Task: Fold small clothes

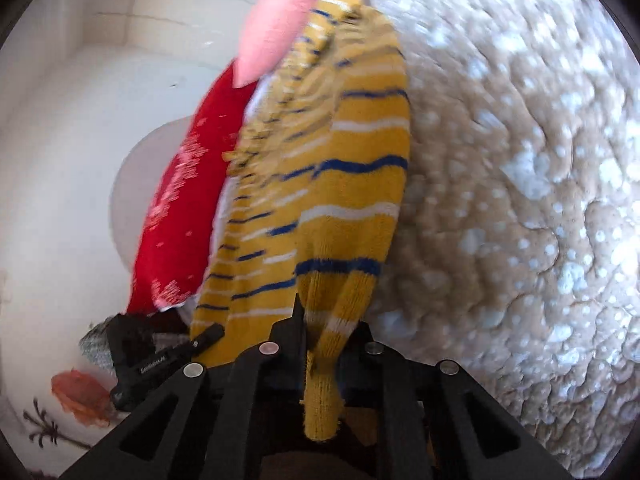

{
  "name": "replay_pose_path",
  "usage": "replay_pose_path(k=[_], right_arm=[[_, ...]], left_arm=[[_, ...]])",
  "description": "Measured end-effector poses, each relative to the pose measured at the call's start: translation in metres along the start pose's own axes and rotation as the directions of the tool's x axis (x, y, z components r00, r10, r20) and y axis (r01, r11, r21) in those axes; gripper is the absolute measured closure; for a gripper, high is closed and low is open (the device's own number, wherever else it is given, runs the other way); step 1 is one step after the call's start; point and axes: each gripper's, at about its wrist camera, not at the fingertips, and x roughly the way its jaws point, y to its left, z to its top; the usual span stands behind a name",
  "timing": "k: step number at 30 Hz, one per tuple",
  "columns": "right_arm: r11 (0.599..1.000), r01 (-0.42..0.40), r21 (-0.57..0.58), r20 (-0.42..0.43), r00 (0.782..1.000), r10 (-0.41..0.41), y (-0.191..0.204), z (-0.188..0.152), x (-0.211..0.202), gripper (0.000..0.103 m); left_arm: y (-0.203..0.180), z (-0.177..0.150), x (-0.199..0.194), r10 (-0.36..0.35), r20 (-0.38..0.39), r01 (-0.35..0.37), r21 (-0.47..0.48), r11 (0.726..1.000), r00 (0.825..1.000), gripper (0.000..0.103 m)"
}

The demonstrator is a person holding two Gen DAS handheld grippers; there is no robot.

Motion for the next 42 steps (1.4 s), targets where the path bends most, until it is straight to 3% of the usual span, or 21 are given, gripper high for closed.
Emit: replay_pose_path(k=[5,9,15,21,25,28,36,42], right_arm=[[0.996,-0.059,-0.065,-0.011,0.998,0.058,0.02,-0.018,-0.031,0.095],[0.996,-0.058,-0.065,-0.023,0.998,0.056,0.009,-0.033,-0.05,0.095],[0.993,-0.069,-0.094,-0.003,0.998,0.069,0.023,-0.014,-0.052,0.095],[0.983,-0.067,-0.173,0.042,0.996,0.076,0.063,0.04,-0.038,0.095],[0.972,-0.03,-0.234,0.102,0.993,0.055,0.094,0.088,-0.024,0.095],[0.968,0.002,-0.252,0.139,0.99,0.035,0.109,0.129,-0.012,0.095],[0.962,0.178,-0.205,0.166,0.975,-0.145,0.097,0.217,0.051,0.095],[0.969,0.216,-0.124,0.132,0.971,-0.2,0.064,0.27,0.092,0.093]], left_arm=[[-0.003,-0.017,-0.022,-0.022,0.002,0.021,0.026,0.999,1.0,0.095],[0.007,-0.03,-0.021,-0.013,-0.021,0.013,-0.002,1.0,1.0,0.095],[0.002,-0.002,-0.03,-0.009,0.022,0.009,0.004,1.0,1.0,0.095],[-0.021,0.054,-0.035,-0.023,0.113,0.018,0.046,0.999,0.993,0.095],[-0.049,0.106,-0.028,0.016,0.194,-0.036,0.099,0.994,0.981,0.095],[-0.058,0.148,-0.01,0.034,0.203,-0.052,0.087,0.995,0.979,0.095],[-0.038,0.241,0.073,0.078,0.074,-0.078,-0.009,0.997,0.994,0.095],[-0.025,0.287,0.126,0.069,0.008,-0.069,-0.053,0.996,0.998,0.092]])
